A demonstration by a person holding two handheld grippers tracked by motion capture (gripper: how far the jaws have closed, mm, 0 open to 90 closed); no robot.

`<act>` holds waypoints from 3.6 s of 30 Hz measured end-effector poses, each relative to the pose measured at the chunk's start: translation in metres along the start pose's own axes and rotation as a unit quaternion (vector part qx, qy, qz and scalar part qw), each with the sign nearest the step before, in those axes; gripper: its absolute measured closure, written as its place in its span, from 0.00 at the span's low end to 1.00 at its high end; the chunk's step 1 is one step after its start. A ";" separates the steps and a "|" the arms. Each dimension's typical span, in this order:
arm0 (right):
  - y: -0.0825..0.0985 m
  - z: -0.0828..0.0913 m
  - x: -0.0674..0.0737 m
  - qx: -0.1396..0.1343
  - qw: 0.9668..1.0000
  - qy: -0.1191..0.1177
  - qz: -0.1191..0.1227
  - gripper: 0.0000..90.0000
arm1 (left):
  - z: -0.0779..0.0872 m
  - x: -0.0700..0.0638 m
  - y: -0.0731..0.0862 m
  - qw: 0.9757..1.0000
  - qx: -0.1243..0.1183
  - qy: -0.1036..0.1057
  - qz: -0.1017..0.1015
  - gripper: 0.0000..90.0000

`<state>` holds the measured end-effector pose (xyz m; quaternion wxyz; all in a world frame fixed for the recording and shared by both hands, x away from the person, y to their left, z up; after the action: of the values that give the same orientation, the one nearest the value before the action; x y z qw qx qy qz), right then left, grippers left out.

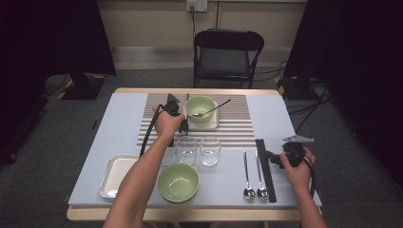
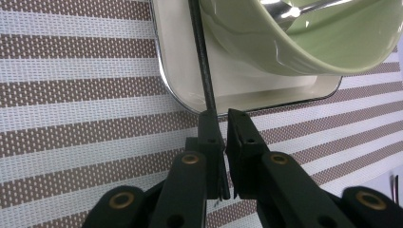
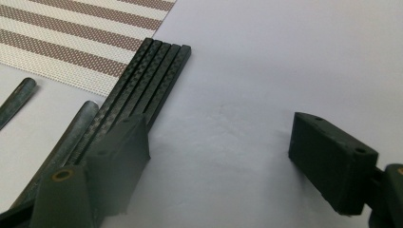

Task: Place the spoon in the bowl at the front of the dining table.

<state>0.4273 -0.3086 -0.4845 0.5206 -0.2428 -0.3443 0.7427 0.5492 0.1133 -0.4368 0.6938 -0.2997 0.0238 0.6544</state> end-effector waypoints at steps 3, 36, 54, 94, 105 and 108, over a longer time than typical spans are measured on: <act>0.000 0.000 0.000 0.000 1.000 0.000 0.000 0.22 | 0.001 0.001 0.000 1.000 0.000 0.000 0.001 0.94; 0.000 0.000 0.000 0.000 1.000 0.000 0.000 0.22 | 0.024 0.007 0.001 1.000 -0.022 0.016 -0.004 0.87; 0.000 0.000 0.000 0.000 1.000 0.000 0.001 0.22 | 0.055 0.015 0.001 0.998 -0.057 0.015 -0.016 0.78; 0.000 0.001 0.001 0.000 1.000 0.007 0.005 0.21 | 0.090 0.017 0.011 0.994 -0.089 0.020 -0.058 0.39; 0.000 0.001 0.002 -0.001 1.000 0.011 0.004 0.21 | 0.096 0.017 0.016 0.993 -0.094 0.029 -0.062 0.38; 0.000 0.001 0.002 -0.001 1.000 0.011 0.004 0.21 | 0.098 0.017 0.017 0.993 -0.093 0.030 -0.062 0.38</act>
<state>0.4262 -0.3071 -0.4837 0.5211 -0.2532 -0.3385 0.7415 0.5006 0.1716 -0.3699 0.7013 -0.3832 -0.0353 0.6000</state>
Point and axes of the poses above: each handheld gripper's, and its own axes: z roughly backward along the jaws, y roughly out of its underside, x roughly to its left, the point moved 1 cm from there along -z, roughly forward along the jaws, and after that the axes turned 3 degrees about -x, right-handed, at the moved point
